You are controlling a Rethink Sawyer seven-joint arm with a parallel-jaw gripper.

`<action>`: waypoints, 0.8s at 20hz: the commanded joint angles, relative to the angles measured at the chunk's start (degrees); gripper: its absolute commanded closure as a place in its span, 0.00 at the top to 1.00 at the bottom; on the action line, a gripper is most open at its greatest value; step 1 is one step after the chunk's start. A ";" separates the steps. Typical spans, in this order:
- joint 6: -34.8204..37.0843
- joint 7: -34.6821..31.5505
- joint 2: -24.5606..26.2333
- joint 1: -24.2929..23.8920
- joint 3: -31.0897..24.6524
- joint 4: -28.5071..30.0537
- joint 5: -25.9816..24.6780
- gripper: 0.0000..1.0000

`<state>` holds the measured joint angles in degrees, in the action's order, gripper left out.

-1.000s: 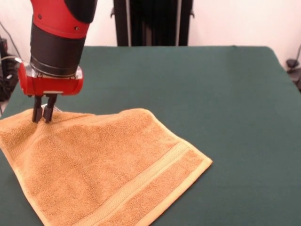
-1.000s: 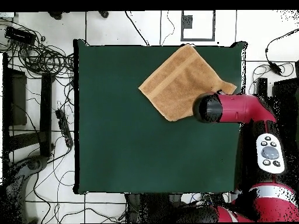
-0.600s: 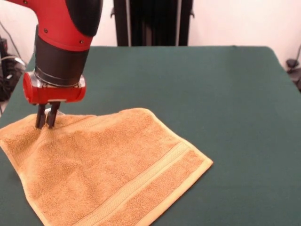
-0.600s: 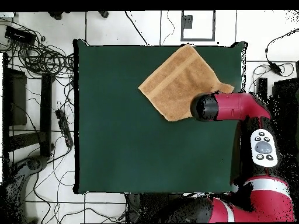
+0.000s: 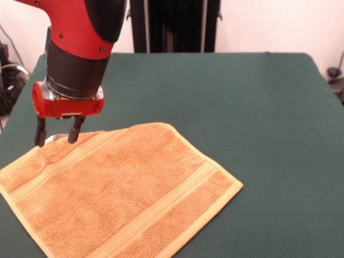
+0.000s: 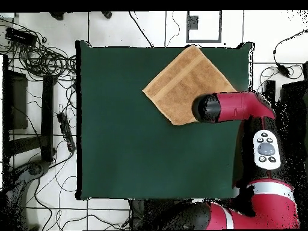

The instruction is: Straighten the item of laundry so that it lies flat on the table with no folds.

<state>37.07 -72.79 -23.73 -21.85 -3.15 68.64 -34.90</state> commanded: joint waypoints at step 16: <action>-8.18 13.03 2.05 -22.57 -39.05 18.43 10.92 1.00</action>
<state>29.76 -72.79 -26.65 -42.57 -26.27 77.03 -27.05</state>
